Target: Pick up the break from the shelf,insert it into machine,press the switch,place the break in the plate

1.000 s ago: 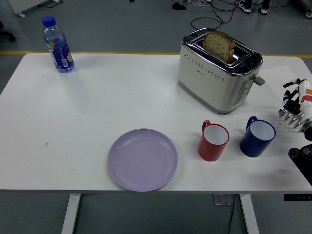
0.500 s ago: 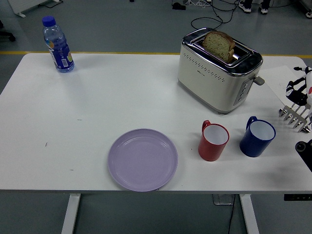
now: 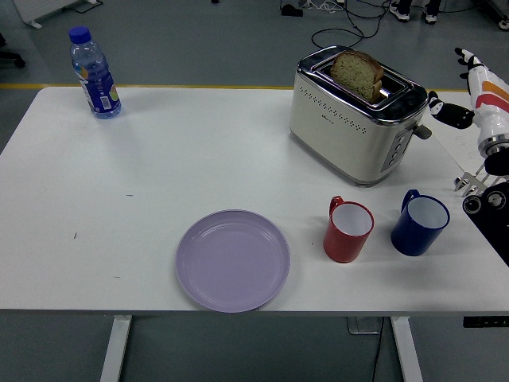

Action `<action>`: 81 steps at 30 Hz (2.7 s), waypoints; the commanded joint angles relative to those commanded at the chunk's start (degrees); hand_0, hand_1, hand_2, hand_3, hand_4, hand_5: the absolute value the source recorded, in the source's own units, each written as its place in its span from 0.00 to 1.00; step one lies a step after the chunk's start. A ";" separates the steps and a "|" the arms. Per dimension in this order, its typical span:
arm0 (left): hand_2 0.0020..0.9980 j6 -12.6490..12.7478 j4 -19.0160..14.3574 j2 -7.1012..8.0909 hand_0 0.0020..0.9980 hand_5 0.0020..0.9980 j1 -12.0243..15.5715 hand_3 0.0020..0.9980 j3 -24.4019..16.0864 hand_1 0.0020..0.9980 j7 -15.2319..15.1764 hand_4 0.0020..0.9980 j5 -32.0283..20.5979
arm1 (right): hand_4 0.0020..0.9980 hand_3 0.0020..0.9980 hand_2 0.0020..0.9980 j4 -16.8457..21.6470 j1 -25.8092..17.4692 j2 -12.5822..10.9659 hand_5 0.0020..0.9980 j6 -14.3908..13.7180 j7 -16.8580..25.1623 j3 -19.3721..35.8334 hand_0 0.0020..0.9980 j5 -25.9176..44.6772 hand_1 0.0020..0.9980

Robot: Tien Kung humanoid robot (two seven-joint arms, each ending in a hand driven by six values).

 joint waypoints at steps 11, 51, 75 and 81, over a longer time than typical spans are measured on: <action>0.53 0.13 0.00 0.39 0.42 1.00 -0.84 0.60 0.57 0.49 -0.18 0.41 -0.45 | 0.70 0.88 0.87 -5.60 13.59 4.87 0.26 2.99 -0.90 -10.34 0.80 3.04 0.76; 0.51 0.68 0.00 1.34 0.42 1.00 -2.78 0.60 4.80 0.48 -0.98 0.41 -2.13 | 0.69 0.81 0.74 -38.39 29.14 19.63 0.25 10.45 -3.56 -22.64 0.73 3.44 0.70; 0.51 0.73 0.00 1.36 0.42 1.00 -3.05 0.60 4.07 0.48 -0.82 0.41 -1.11 | 0.65 0.61 0.46 -40.50 28.96 19.63 0.23 9.95 -2.03 -26.58 0.37 7.19 0.43; 0.51 0.70 0.00 1.39 0.42 1.00 -3.17 0.60 3.99 0.48 -0.81 0.41 -0.98 | 0.58 0.53 0.42 -40.94 28.87 19.63 0.14 8.63 -1.85 -27.67 0.28 7.46 0.35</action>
